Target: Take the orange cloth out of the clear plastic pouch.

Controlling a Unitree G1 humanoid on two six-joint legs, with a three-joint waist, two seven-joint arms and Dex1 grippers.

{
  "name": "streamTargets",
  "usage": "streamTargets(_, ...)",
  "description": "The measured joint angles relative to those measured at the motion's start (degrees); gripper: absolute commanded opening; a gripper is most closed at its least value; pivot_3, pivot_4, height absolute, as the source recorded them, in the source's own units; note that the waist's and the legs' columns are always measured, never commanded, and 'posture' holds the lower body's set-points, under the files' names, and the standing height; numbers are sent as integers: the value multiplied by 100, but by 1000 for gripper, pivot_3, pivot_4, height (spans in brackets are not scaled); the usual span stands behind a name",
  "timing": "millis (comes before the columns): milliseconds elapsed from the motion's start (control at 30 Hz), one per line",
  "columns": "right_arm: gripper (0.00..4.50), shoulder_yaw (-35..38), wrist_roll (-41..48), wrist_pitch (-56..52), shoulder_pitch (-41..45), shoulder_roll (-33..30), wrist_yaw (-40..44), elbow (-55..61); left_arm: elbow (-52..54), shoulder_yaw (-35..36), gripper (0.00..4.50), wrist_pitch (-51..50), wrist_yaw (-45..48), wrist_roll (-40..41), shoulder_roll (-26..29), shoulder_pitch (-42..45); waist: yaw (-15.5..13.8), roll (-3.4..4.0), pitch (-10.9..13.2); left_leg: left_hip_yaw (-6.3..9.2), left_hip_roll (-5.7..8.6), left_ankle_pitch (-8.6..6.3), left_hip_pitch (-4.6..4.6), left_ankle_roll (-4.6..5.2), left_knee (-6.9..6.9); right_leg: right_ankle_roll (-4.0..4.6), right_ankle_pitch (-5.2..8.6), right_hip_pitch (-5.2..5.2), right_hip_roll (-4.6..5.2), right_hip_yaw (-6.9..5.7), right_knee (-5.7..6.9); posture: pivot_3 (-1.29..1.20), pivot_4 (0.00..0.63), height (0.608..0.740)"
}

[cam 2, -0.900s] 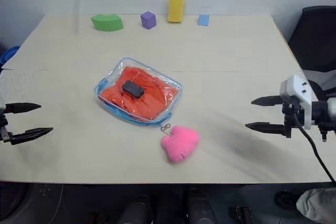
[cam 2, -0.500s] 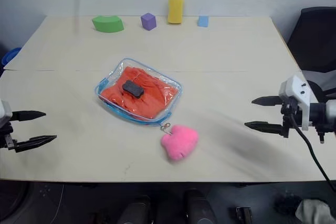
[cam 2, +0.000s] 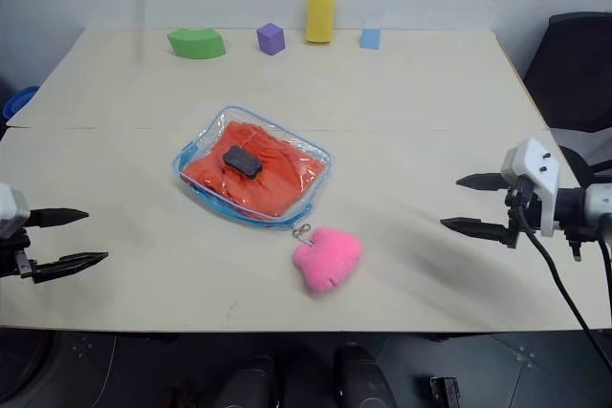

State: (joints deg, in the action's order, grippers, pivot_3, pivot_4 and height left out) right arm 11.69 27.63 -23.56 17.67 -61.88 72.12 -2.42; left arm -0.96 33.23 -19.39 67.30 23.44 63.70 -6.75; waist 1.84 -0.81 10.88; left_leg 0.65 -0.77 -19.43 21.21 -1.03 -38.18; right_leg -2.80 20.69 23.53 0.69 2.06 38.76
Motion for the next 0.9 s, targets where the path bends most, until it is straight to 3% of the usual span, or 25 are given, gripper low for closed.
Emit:
streamTargets(133, 4500, -9, -45, -3, 16, 88, -70, 11, 34, 61, 4492, -204, 0, 111, 0, 5, 2, 0, 0, 0, 0, 0, 0, 0, -1, 0, 0, 0, 0, 0, 2, 0, 150, 740)
streamTargets(300, 4500, -284, -106, -386, 594, 694, -703, 259, 548, 289, 4492, -797, -23, 539, -162, -14, 59, 0, 0, 0, 0, 3, -1, -5, -4, 0, 0, 3, -1, 2, 15, 0, 150, 740)
streamTargets(433, 4500, -844, -59, -968, 1242, 1667, -1377, 838, 1050, 348, 4492, -1063, -276, 629, -337, -19, 127, 0, 0, 3, -2, 8, 0, -14, -3, 0, 0, 7, -5, 1, 21, 0, 150, 740)
streamTargets(567, 4500, -1687, -334, -1298, 2135, 3105, -2317, 983, 1150, 271, 4492, -1102, -675, 620, -438, 359, 154, -1, 0, 6, -2, 15, 6, -28, -3, 0, 0, 21, -8, 0, 35, 0, 150, 740)
streamTargets(667, 4500, -2225, -629, -1390, 2716, 4067, -2869, 677, 1073, 92, 4492, -1046, -847, 555, -440, 717, 152, -4, -3, 7, -1, 26, 11, -47, -3, 0, 0, 25, -7, -1, 39, 0, 150, 740)
streamTargets(900, 4500, -3023, -1399, -847, 3226, 5208, -3218, -764, 627, -525, 4492, -807, -1020, 324, -449, 1293, 150, -31, -18, 4, 6, 26, 24, -47, -14, 0, 0, 24, 3, -6, 40, 0, 150, 740)
